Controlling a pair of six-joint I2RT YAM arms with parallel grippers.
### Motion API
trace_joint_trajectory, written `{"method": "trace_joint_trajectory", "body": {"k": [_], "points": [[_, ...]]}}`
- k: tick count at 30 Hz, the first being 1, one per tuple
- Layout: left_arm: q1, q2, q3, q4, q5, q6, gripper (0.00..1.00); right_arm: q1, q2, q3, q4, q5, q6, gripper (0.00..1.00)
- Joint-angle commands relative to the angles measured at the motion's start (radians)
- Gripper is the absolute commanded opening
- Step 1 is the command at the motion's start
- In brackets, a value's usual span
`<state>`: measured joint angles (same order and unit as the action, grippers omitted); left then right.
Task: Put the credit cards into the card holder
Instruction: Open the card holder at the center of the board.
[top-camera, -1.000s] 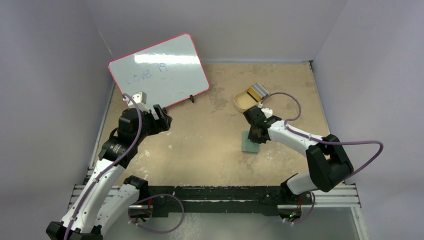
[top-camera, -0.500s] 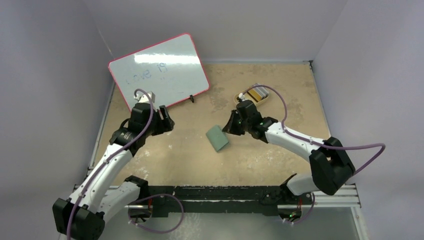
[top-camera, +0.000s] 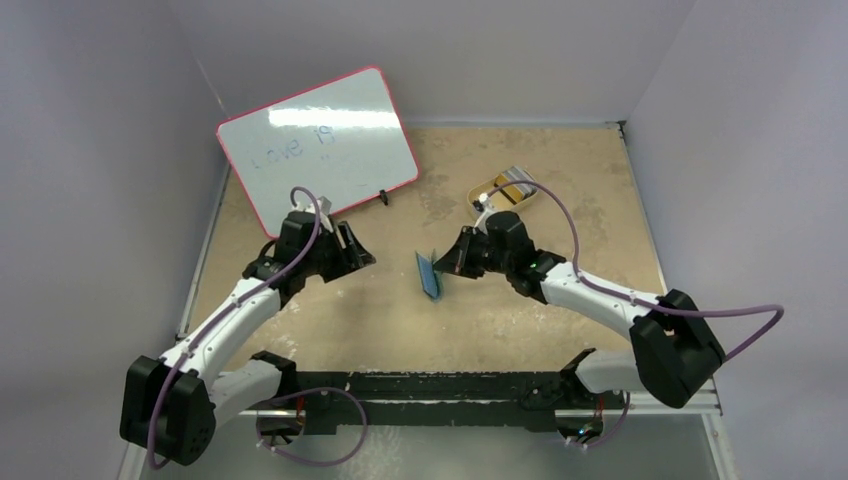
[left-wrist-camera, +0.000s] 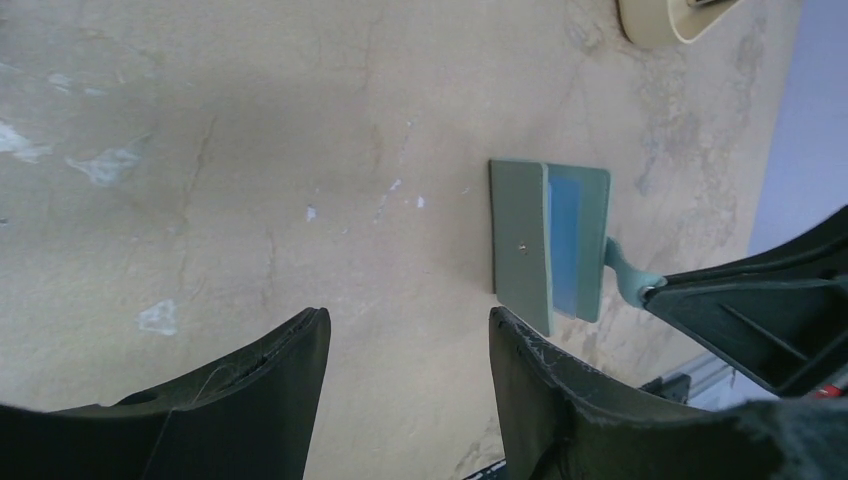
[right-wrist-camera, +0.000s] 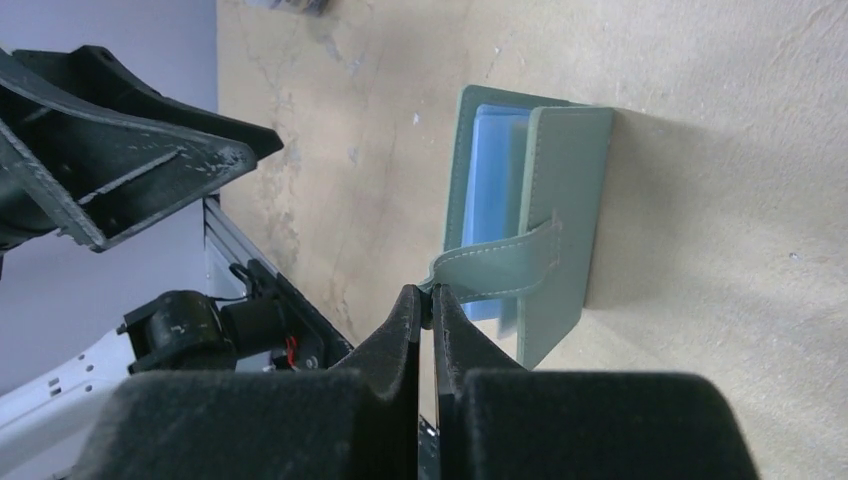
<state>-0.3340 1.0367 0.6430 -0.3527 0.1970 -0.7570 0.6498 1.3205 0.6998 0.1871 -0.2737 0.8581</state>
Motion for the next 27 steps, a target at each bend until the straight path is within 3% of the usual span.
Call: {"method": "trace_joint_trajectory", "body": {"k": [1,9,19,27], "points": [[0.005,0.003,-0.033,0.178,0.116,-0.069,0.58,0.002,-0.03,-0.035,0.033,-0.041,0.004,0.0],[0.0,0.039,-0.106,0.385,0.228,-0.169,0.59,0.002,-0.015,-0.056,0.161,-0.106,0.041,0.0],[-0.008,0.101,-0.115,0.42,0.255,-0.153,0.6,0.003,0.034,-0.109,0.379,-0.213,0.126,0.0],[-0.008,0.154,-0.119,0.373,0.214,-0.119,0.58,0.001,0.038,-0.113,0.189,-0.115,0.064,0.0]]}}
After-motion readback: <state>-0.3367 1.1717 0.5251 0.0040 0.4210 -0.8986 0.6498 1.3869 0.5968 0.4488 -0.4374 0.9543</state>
